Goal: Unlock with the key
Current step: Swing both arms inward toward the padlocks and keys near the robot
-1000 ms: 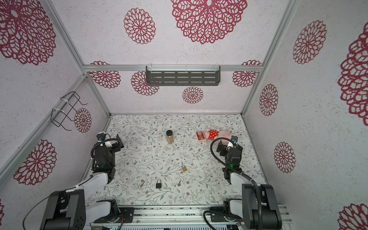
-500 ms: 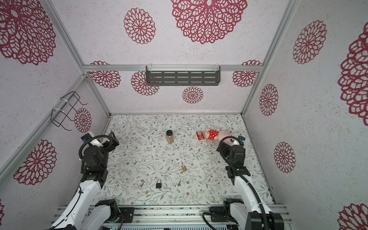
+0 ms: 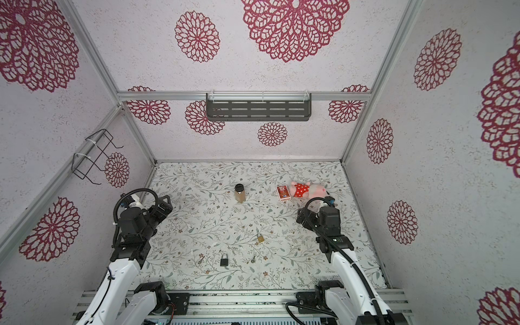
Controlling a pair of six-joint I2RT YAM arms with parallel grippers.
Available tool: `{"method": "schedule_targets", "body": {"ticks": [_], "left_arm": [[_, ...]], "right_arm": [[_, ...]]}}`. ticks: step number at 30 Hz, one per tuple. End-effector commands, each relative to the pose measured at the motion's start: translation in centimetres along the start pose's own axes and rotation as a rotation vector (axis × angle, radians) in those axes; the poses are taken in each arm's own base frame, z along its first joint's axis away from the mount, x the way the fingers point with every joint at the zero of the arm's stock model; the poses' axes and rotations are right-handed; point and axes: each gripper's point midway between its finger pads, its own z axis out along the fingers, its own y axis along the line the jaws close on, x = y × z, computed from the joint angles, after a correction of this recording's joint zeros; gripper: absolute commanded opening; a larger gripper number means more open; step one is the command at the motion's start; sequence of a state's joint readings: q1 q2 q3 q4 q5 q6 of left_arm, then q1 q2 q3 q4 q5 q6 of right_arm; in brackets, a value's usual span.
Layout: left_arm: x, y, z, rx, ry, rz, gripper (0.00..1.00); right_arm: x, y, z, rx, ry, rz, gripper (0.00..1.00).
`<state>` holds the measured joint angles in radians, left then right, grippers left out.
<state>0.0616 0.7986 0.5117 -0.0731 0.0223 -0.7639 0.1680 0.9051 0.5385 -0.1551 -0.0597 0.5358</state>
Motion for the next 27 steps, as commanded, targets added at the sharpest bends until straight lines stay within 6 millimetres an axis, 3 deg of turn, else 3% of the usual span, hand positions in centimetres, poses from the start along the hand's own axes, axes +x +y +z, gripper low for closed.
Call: {"method": "schedule_targets", "body": {"ticks": [1,6,19,27], "left_arm": [[1.9,-0.9,-1.1,-0.020,0.076,0.019,0.97],[4.3,-3.4,-2.4,0.041,0.153,0.067,0.97],[13.2,-8.7,-5.5,0.225,0.417,0.124,0.97],[17.0,-10.6,-7.2,0.273,0.515,0.149,0.97]], "right_arm": [[1.1,1.8,-0.2,-0.001,0.064,-0.038,0.99],[3.8,4.2,0.0,-0.005,0.171,-0.086,0.99],[12.6,11.6,0.2,-0.021,0.352,-0.248,0.96],[17.1,13.1,-0.3,0.047,0.385,-0.209,0.90]]}}
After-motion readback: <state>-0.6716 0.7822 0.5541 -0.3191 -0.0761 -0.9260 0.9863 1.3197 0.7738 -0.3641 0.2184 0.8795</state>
